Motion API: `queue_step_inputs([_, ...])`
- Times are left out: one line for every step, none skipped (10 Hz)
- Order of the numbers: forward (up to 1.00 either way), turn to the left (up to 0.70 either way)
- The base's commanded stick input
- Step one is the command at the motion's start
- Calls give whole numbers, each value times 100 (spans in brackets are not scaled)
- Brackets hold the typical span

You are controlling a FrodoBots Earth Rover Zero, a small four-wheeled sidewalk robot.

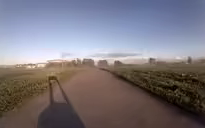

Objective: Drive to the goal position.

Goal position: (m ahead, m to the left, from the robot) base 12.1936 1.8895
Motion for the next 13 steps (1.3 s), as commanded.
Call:
queue_step_inputs([70,0])
queue_step_inputs([70,0])
queue_step_inputs([70,0])
queue_step_inputs([70,0])
queue_step_inputs([70,0])
queue_step_inputs([70,0])
queue_step_inputs([70,0])
queue_step_inputs([70,0])
queue_step_inputs([70,0])
queue_step_inputs([70,0])
queue_step_inputs([70,0])
queue_step_inputs([70,0])
queue_step_inputs([70,0])
